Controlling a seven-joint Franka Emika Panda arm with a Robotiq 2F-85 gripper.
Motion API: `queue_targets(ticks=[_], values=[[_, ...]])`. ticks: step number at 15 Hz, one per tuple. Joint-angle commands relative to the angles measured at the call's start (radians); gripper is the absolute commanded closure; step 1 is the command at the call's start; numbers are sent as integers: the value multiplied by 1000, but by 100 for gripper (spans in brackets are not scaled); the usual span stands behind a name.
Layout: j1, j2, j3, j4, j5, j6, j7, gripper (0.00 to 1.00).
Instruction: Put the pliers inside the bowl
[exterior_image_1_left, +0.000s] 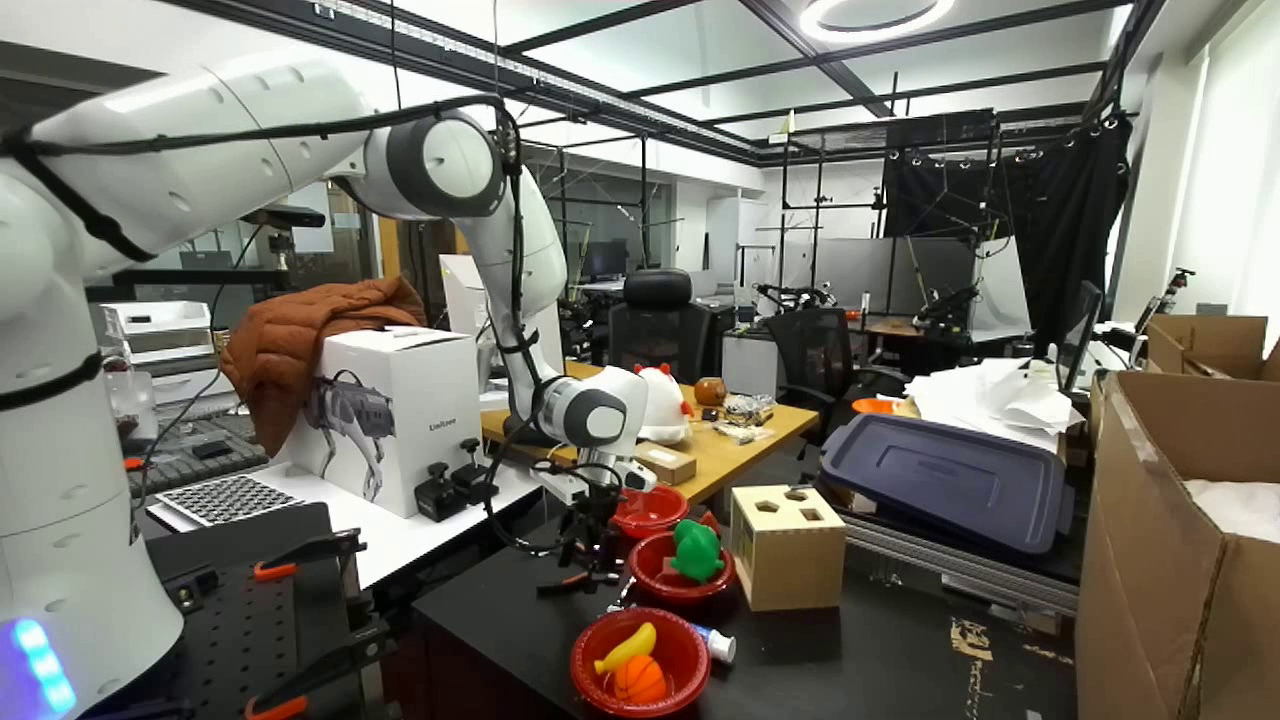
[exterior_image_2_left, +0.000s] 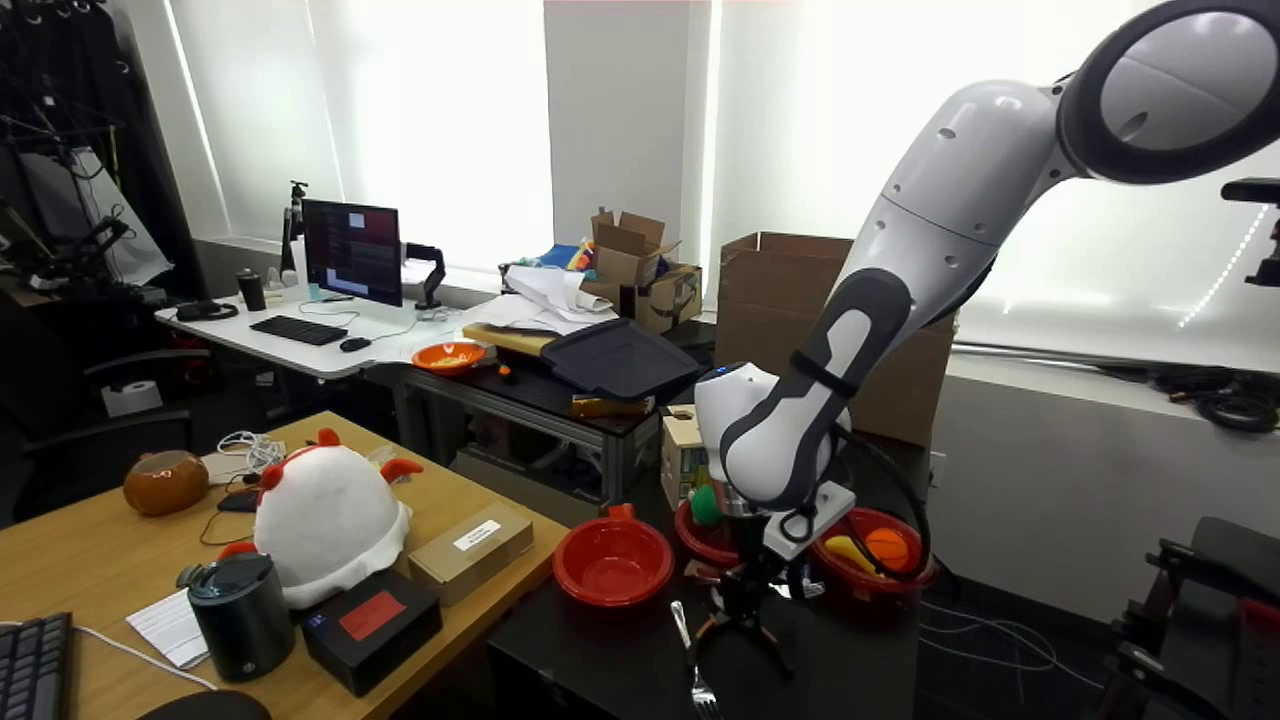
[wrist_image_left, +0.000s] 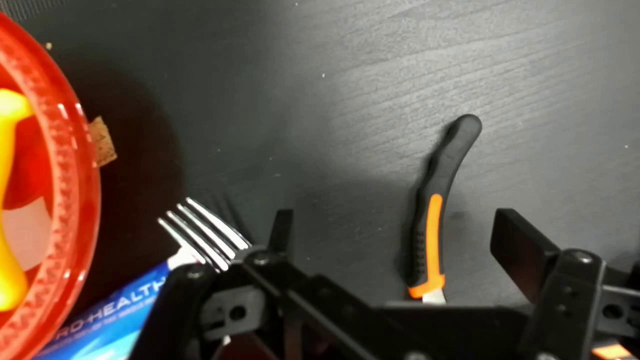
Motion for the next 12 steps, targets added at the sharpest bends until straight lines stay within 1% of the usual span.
queue_targets(ticks=[1, 7, 11, 12], values=[[-3, 26, 11, 50, 22, -34, 1, 0], [-16, 57, 19, 78, 36, -78, -5, 0], [-11, 72, 26, 87, 45, -95, -12, 0], [-13, 76, 31, 91, 44, -102, -19, 25]])
